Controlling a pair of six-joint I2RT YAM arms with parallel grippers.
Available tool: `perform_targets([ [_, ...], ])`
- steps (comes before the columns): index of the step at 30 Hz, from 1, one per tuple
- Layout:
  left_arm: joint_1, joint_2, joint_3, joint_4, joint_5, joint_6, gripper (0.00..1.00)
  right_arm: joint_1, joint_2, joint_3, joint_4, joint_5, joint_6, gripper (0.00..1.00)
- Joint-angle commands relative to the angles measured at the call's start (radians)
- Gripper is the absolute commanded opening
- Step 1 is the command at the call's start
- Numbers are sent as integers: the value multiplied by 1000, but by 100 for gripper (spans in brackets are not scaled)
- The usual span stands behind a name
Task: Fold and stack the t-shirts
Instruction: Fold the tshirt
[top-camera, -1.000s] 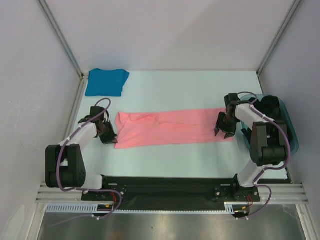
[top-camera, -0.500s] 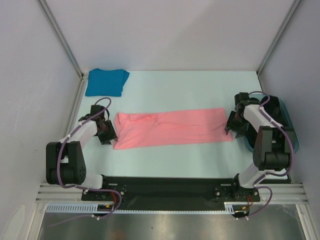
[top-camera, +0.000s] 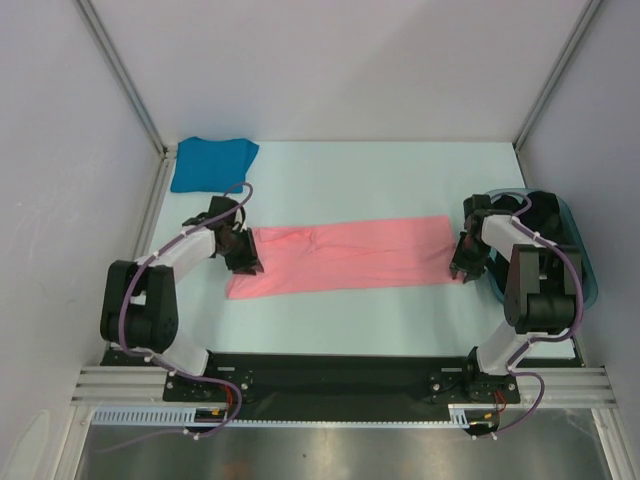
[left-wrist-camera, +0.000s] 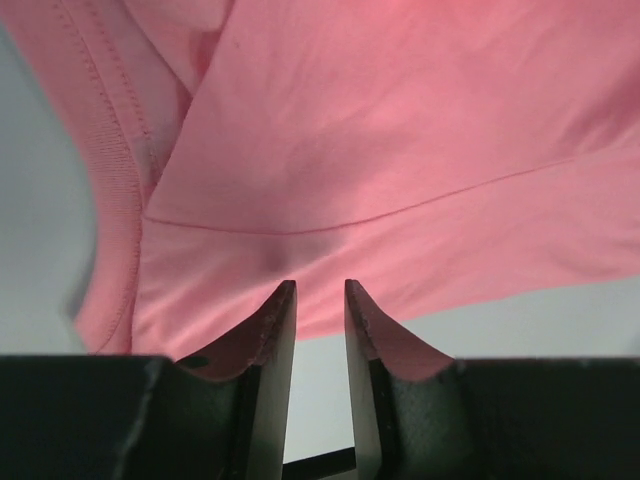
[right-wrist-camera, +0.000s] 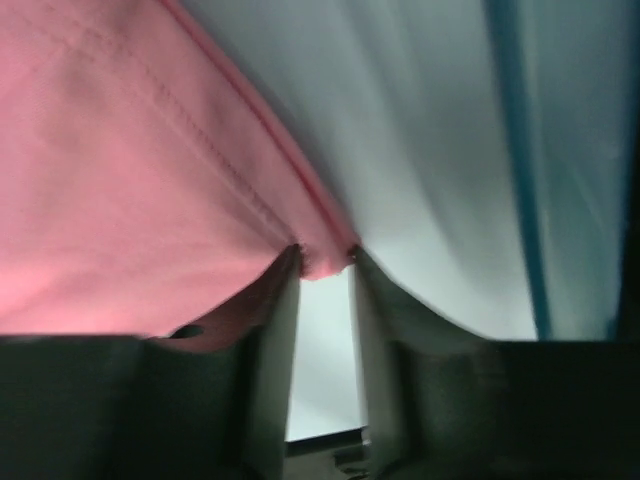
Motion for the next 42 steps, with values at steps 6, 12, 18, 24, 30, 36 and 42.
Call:
perform_targets([
  [6, 27, 95, -47, 0, -35, -84, 30, -7, -6, -81, 15, 187, 64, 0],
  [12, 61, 107, -67, -9, -125, -67, 27, 18, -23, -103, 6, 270, 122, 0],
  [18, 27, 40, 3, -29, -124, 8, 32, 35, -55, -75, -32, 235, 109, 34],
  [24, -74, 10, 118, 41, -96, 45, 41, 103, -186, 9, -104, 165, 93, 69],
  [30, -76, 185, 283, 58, -96, 31, 33, 139, -220, 101, -146, 122, 69, 68],
  [36, -77, 358, 477, 3, -71, 23, 24, 168, -218, 124, -167, 109, 63, 68],
  [42, -108, 381, 467, 43, -61, -3, 26, 171, -235, 126, -184, 115, 50, 68],
])
